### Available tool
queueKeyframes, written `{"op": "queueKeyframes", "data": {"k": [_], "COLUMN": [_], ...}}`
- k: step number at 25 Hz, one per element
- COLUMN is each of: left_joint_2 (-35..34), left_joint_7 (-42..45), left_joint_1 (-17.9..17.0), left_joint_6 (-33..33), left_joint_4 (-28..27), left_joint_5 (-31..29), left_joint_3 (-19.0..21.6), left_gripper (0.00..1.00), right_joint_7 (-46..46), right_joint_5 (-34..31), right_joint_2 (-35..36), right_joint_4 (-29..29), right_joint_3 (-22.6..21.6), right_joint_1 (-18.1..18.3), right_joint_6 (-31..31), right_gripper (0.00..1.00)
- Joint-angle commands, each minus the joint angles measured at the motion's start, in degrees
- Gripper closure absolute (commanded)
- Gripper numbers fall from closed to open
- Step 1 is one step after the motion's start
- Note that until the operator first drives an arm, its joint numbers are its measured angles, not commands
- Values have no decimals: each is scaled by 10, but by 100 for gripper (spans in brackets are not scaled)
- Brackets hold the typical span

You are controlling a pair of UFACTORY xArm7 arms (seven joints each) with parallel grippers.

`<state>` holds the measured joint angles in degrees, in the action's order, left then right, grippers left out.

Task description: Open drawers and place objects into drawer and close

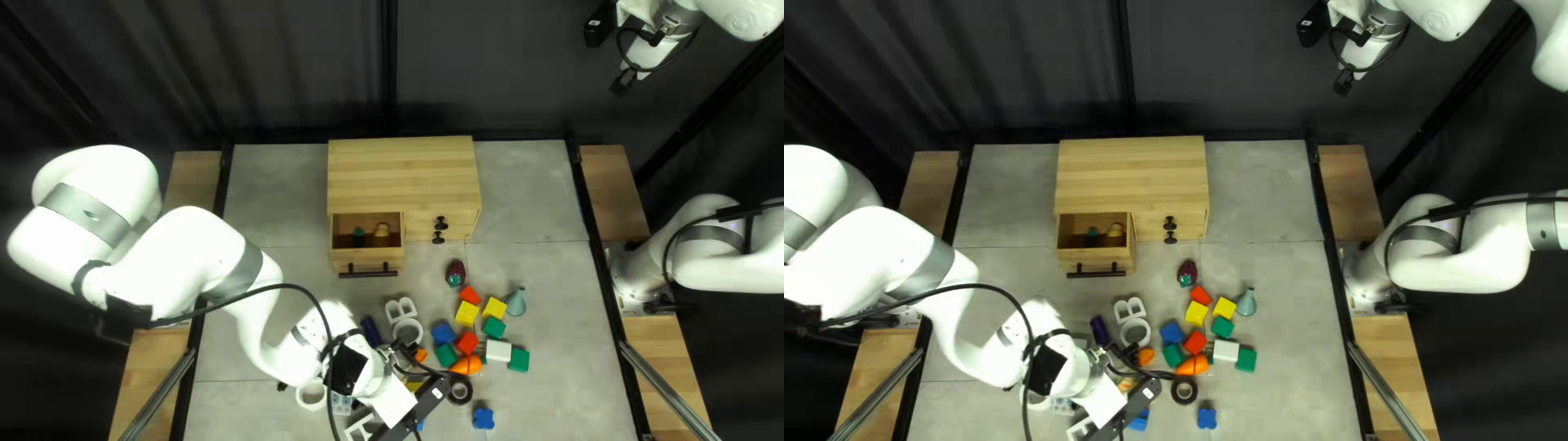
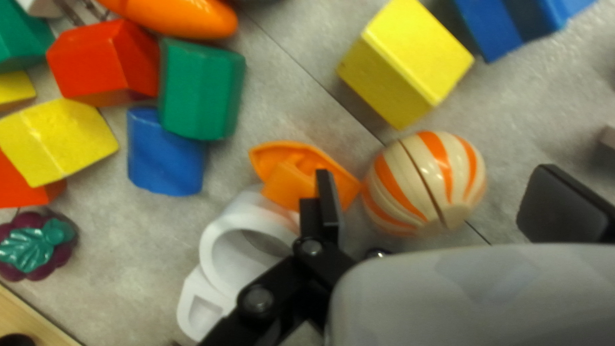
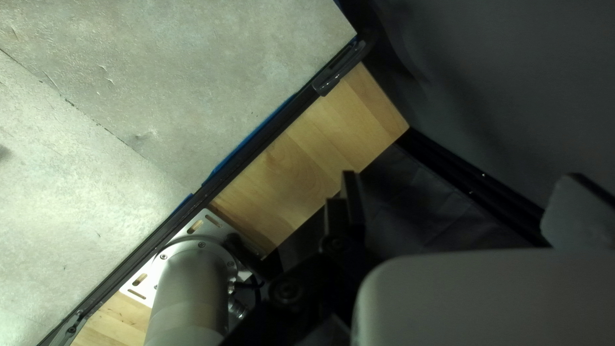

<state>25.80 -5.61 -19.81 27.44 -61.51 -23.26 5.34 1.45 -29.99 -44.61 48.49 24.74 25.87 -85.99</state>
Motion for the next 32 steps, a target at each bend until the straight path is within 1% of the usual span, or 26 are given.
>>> {"op": "queueKeyframes", "data": {"k": [1,4,5,6,7,8,9,10,11,18,23,28,32], "left_joint_2": [5,6,5,4,1,-1,-3,-5,-8,-26,-55,-90,-170], "left_joint_7": [-4,-6,-6,-6,-5,-3,-1,4,7,28,33,19,13], "left_joint_1": [2,4,4,5,5,4,3,0,-2,-24,-31,-23,2], "left_joint_6": [6,10,10,11,10,9,8,6,6,43,89,150,216], "left_joint_4": [-8,-10,-9,-7,-3,-1,2,6,7,-2,-8,-18,0], "left_joint_5": [5,10,11,12,11,11,10,7,5,1,5,18,37], "left_joint_3": [3,6,6,6,6,5,5,3,3,6,10,7,-15], "left_gripper": [0,0,4,13,26,26,79,97,100,100,100,100,100], "right_joint_7": [0,0,0,0,0,0,0,0,0,0,0,0,0], "right_joint_5": [0,0,0,0,0,0,0,0,0,0,0,0,0], "right_joint_2": [0,0,0,0,0,0,0,0,0,0,0,0,0], "right_joint_4": [0,0,0,0,0,0,0,0,0,0,0,0,0], "right_joint_3": [0,0,0,0,0,0,0,0,0,0,0,0,0], "right_joint_1": [0,0,0,0,0,0,0,0,0,0,0,0,0], "right_joint_6": [0,0,0,0,0,0,0,0,0,0,0,0,0], "right_gripper": [0,0,0,0,0,0,0,0,0,0,0,0,0]}}
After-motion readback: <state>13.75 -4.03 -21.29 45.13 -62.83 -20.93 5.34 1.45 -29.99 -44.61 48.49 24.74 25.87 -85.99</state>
